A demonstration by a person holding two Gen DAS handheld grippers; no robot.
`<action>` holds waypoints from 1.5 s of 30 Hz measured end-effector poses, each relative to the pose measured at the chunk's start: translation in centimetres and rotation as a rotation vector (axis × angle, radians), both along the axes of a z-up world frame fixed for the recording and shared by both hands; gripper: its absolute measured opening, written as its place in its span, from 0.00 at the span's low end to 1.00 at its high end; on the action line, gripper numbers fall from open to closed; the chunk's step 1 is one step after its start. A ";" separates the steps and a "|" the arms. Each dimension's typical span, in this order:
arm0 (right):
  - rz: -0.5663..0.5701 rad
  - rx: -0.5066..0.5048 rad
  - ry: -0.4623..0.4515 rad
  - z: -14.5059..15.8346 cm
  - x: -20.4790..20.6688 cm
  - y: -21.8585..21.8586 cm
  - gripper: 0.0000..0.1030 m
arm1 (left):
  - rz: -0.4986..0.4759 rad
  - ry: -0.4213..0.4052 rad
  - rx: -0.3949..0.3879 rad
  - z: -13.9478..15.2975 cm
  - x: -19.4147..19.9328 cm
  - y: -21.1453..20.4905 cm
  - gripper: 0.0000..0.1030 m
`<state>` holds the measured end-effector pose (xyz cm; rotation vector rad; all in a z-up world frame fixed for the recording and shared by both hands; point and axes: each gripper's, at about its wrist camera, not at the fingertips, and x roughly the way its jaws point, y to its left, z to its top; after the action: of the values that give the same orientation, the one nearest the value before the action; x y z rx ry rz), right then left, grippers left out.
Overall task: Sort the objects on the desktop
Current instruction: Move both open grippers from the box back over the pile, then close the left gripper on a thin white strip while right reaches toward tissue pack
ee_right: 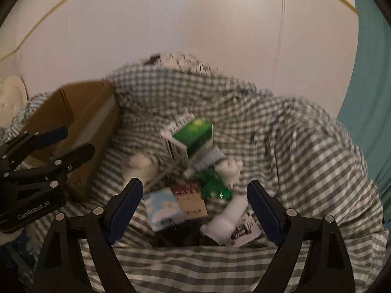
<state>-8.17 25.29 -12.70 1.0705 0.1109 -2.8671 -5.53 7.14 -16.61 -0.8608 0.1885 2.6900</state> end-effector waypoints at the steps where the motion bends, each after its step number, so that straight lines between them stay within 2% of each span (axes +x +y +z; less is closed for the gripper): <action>1: -0.001 -0.012 -0.022 -0.5 -0.2 0.3 0.79 | -0.006 -0.014 -0.008 -0.6 -0.1 0.1 0.58; 4: -0.001 -0.028 -0.073 -2.0 -1.0 0.7 0.79 | -0.029 -0.055 -0.040 -2.8 -0.5 0.6 0.54; 10: 0.043 -0.021 -0.160 -4.5 -2.2 -0.1 0.79 | -0.053 -0.175 -0.094 -7.3 -2.2 1.3 0.53; 12: 0.063 -0.007 -0.198 -5.5 -2.7 -0.7 0.79 | -0.058 -0.225 -0.092 -8.4 -2.7 1.3 0.54; 18: 0.093 0.031 -0.286 -7.5 -3.6 -1.7 0.79 | -0.067 -0.293 -0.121 -10.4 -3.9 1.7 0.53; 21: 0.105 0.022 -0.323 -8.2 -4.1 -1.7 0.79 | -0.065 -0.342 -0.115 -11.4 -4.8 1.6 0.37; 24: 0.114 0.025 -0.355 -8.9 -4.6 -1.9 0.79 | -0.067 -0.375 -0.104 -12.1 -5.3 1.5 0.31; 27: 0.126 0.044 -0.372 -9.5 -5.0 -2.4 0.78 | -0.080 -0.387 -0.100 -12.4 -5.4 1.6 0.20; 30: 0.139 0.049 -0.384 -9.8 -5.4 -2.7 0.74 | -0.092 -0.385 -0.102 -12.5 -5.5 1.8 0.13; 32: 0.150 0.042 -0.387 -9.8 -5.5 -2.7 0.70 | -0.099 -0.382 -0.097 -12.5 -5.5 1.8 0.08; 36: 0.164 0.030 -0.399 -10.1 -6.0 -3.0 0.42 | -0.113 -0.369 -0.080 -12.0 -5.4 1.7 0.06; 38: 0.169 0.010 -0.397 -10.1 -6.0 -2.9 0.38 | -0.118 -0.357 -0.075 -11.7 -5.3 1.7 0.05; 40: 0.162 -0.017 -0.385 -10.0 -5.9 -2.6 0.24 | -0.123 -0.342 -0.070 -11.2 -5.0 1.7 0.04; 45: 0.156 -0.036 -0.361 -9.5 -5.5 -2.4 0.14 | -0.129 -0.310 -0.059 -9.9 -4.2 1.6 0.03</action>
<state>-13.69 22.94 -22.22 1.4771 0.1124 -2.4842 -9.70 8.70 -26.46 -1.2236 0.2436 2.4057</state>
